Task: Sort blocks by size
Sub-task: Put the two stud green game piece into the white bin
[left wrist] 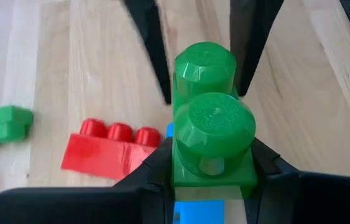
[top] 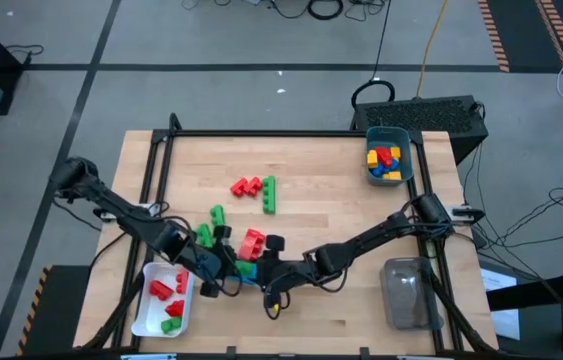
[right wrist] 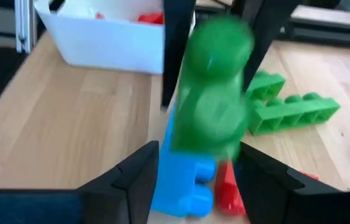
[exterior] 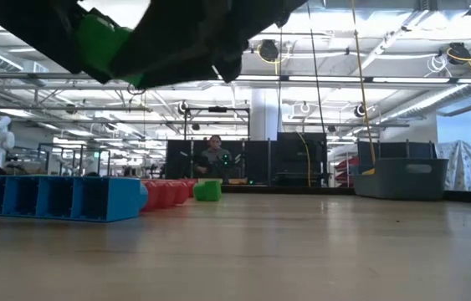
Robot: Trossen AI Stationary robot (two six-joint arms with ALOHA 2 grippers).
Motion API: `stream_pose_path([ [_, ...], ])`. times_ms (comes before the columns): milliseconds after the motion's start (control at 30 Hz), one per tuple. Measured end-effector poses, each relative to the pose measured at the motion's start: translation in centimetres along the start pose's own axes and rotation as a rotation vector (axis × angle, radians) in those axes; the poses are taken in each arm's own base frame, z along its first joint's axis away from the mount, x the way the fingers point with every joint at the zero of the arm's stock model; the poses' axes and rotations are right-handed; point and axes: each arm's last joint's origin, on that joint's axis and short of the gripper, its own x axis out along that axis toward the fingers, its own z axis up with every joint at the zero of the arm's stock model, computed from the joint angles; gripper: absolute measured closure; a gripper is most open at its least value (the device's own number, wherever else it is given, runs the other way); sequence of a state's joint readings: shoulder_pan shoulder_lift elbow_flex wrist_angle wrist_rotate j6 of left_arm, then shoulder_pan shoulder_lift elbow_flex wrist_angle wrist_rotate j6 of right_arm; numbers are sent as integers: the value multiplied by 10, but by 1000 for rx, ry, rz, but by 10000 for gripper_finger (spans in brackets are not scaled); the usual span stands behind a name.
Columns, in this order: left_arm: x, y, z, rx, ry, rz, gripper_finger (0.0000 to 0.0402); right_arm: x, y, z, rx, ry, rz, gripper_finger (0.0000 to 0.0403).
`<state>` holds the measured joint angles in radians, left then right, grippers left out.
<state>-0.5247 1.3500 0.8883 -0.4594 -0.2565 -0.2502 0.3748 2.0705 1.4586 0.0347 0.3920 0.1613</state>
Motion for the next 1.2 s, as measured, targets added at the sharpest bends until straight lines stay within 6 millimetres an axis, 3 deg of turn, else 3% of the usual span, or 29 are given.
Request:
stream_pose_path([
  [333,-29,8,1,-47,-60,-3,311,2,-4,-1,30,17,-13,205],
  [700,-57,13,-12,-125,-20,0,311,4,-15,-7,15,86,-66,204],
  [1000,-74,-2,-34,-215,90,-18,311,13,-45,-10,23,160,-97,204],
  [1200,-83,-15,-49,-269,184,-49,311,23,-83,-9,58,193,-110,204],
])
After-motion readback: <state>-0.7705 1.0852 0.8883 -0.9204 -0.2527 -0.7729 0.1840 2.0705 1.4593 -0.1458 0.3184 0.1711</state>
